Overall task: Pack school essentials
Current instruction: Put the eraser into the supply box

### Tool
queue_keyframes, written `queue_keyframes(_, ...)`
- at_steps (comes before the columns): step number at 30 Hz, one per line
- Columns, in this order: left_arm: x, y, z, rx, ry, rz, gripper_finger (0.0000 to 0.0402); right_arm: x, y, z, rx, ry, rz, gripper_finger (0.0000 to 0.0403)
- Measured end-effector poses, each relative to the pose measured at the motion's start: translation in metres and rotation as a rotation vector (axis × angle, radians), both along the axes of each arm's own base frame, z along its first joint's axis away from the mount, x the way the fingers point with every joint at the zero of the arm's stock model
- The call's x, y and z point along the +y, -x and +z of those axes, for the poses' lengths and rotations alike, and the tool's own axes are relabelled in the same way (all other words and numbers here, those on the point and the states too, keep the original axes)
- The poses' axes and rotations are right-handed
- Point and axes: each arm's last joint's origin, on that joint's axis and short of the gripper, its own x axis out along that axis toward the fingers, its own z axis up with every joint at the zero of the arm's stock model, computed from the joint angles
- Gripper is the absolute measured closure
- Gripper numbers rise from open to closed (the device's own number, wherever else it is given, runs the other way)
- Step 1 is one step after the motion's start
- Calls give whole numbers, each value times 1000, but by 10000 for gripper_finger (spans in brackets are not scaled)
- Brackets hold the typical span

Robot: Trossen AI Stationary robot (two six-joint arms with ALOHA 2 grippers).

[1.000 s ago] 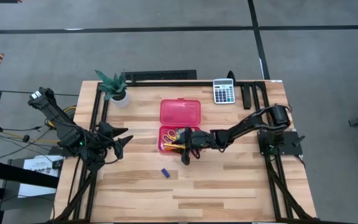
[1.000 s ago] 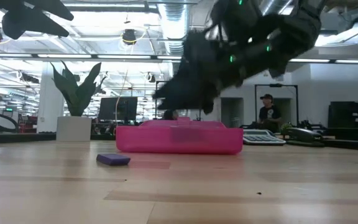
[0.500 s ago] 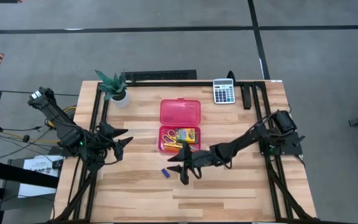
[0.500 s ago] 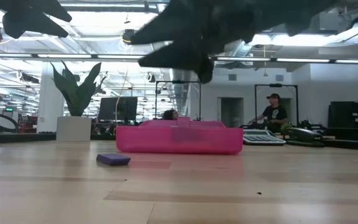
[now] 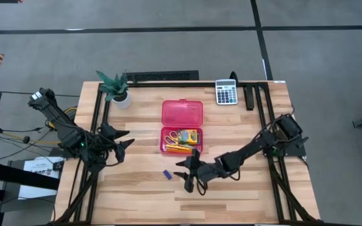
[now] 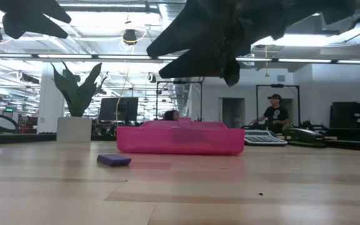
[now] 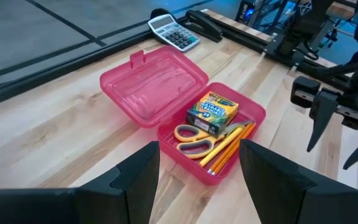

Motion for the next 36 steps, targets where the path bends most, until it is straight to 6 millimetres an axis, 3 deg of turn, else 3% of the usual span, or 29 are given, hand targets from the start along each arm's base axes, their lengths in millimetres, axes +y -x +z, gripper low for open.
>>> queue_keyframes(4, 0, 0, 0, 1, 2, -1, 193, 4, -4, -8, 22, 13, -1, 193)
queue_keyframes(14, 0, 0, 0, 0, 5, -2, 193, 21, -47, -24, 27, 79, -3, 192)
queue_keyframes(21, 0, 0, 0, 9, 1, -8, 193, 31, -70, -54, 93, 111, -40, 192)
queue_keyframes(29, 0, 0, 0, 15, 2, -13, 193, 37, -75, -90, 135, 38, -166, 192)
queue_keyframes(36, 0, 0, 0, 21, -11, -20, 193, 37, -70, -101, 191, 3, -233, 192)
